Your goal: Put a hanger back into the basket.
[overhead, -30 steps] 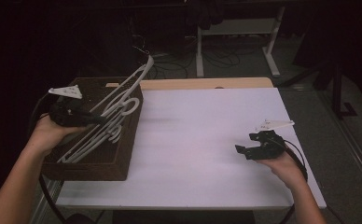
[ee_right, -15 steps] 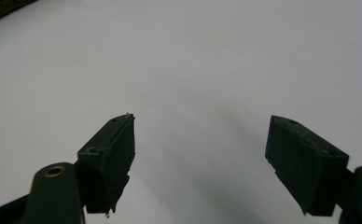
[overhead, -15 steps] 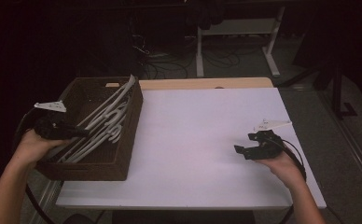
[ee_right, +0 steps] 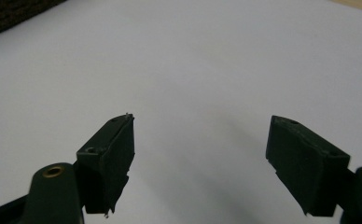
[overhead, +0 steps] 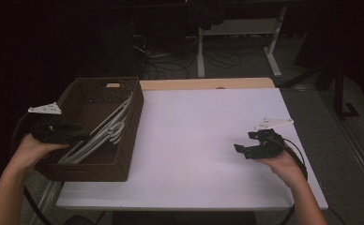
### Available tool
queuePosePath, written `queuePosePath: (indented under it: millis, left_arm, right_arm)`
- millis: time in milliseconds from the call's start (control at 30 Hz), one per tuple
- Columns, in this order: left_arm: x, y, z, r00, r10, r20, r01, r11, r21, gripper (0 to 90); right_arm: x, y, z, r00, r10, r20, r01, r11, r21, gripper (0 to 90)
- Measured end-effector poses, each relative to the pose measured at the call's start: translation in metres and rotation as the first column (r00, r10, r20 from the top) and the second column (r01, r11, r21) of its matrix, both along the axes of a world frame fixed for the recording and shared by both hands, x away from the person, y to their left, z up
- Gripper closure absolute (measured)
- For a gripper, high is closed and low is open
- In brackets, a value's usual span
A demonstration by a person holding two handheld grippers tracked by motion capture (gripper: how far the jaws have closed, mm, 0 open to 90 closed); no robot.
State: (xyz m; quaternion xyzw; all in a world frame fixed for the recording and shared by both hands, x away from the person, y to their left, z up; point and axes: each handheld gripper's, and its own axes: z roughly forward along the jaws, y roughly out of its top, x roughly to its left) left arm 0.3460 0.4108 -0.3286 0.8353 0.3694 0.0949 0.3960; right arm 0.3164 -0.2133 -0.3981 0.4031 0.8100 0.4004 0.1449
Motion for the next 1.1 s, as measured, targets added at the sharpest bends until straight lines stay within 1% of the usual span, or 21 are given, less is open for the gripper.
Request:
queuePosePath:
  millis: [33, 100, 200, 233, 367, 433, 533, 633, 700, 733, 800, 900, 1000, 1100]
  left_arm:
    - [-0.001, -0.002, 0.002, 1.0, -0.005, 0.008, 0.005, 0.9999, -0.01, 33.5]
    - [-0.003, -0.012, 0.007, 0.9993, -0.021, 0.032, 0.023, 0.9985, -0.049, 30.4]
    - [-0.006, -0.026, 0.012, 0.9966, -0.045, 0.069, 0.052, 0.9932, -0.104, 27.5]
    - [-0.006, -0.031, 0.013, 0.9961, -0.05, 0.073, 0.059, 0.9909, -0.121, 26.3]
    - [-0.008, -0.053, 0.015, 0.9923, -0.069, 0.103, 0.084, 0.9843, -0.155, 21.2]
    - [-0.009, -0.065, 0.015, 0.9904, -0.082, 0.112, 0.1, 0.9801, -0.171, 18.6]
    - [-0.011, -0.082, 0.014, 0.9864, -0.112, 0.12, 0.133, 0.975, -0.179, 14.6]
    - [-0.012, -0.097, 0.012, 0.9834, -0.125, 0.131, 0.146, 0.9755, -0.164, 8.8]
    - [-0.013, -0.108, 0.009, 0.9809, -0.137, 0.138, 0.158, 0.9748, -0.157, 5.4]
    - [-0.014, -0.112, 0.008, 0.9793, -0.148, 0.138, 0.169, 0.9737, -0.153, 3.2]
    - [-0.015, -0.118, 0.006, 0.976, -0.162, 0.145, 0.184, 0.9711, -0.152, 1.6]
    - [-0.017, -0.126, 0.002, 0.9714, -0.193, 0.139, 0.213, 0.9645, -0.156, 0.0]
    - [-0.017, -0.13, -0.002, 0.9698, -0.203, 0.136, 0.223, 0.9623, -0.156, 0.0]
    - [-0.017, -0.13, -0.004, 0.9706, -0.199, 0.135, 0.22, 0.9618, -0.163, 0.0]
  right_arm:
    - [0.0, 0.0, 0.003, 1.0, 0.004, 0.007, -0.004, 1.0, 0.005, 22.9]
    - [-0.001, 0.001, 0.008, 0.9999, 0.011, 0.013, -0.011, 1.0, 0.022, 21.7]
    - [-0.003, 0.003, 0.016, 0.9993, 0.027, 0.028, -0.028, 0.999, 0.04, 19.6]
    - [-0.003, 0.003, 0.019, 0.9988, 0.035, 0.033, -0.036, 0.998, 0.043, 18.3]
    - [-0.008, 0.007, 0.03, 0.9967, 0.053, 0.061, -0.056, 0.997, 0.049, 14.5]
    - [-0.011, 0.009, 0.036, 0.9954, 0.059, 0.076, -0.063, 0.996, 0.064, 14.1]
    - [-0.014, 0.011, 0.043, 0.9933, 0.072, 0.091, -0.079, 0.994, 0.081, 12.5]
    - [-0.016, 0.011, 0.049, 0.9917, 0.072, 0.106, -0.083, 0.991, 0.101, 8.5]
    - [-0.017, 0.012, 0.052, 0.9905, 0.072, 0.117, -0.084, 0.991, 0.105, 6.8]
    - [-0.017, 0.012, 0.053, 0.9899, 0.076, 0.12, -0.089, 0.99, 0.108, 5.1]
    - [-0.017, 0.013, 0.055, 0.9886, 0.089, 0.121, -0.103, 0.989, 0.109, 2.5]
    - [-0.018, 0.016, 0.058, 0.9856, 0.106, 0.132, -0.12, 0.988, 0.102, 1.2]
    - [-0.018, 0.018, 0.06, 0.984, 0.112, 0.138, -0.126, 0.987, 0.098, 1.1]
    - [-0.019, 0.018, 0.06, 0.9837, 0.113, 0.141, -0.127, 0.987, 0.1, 1.1]
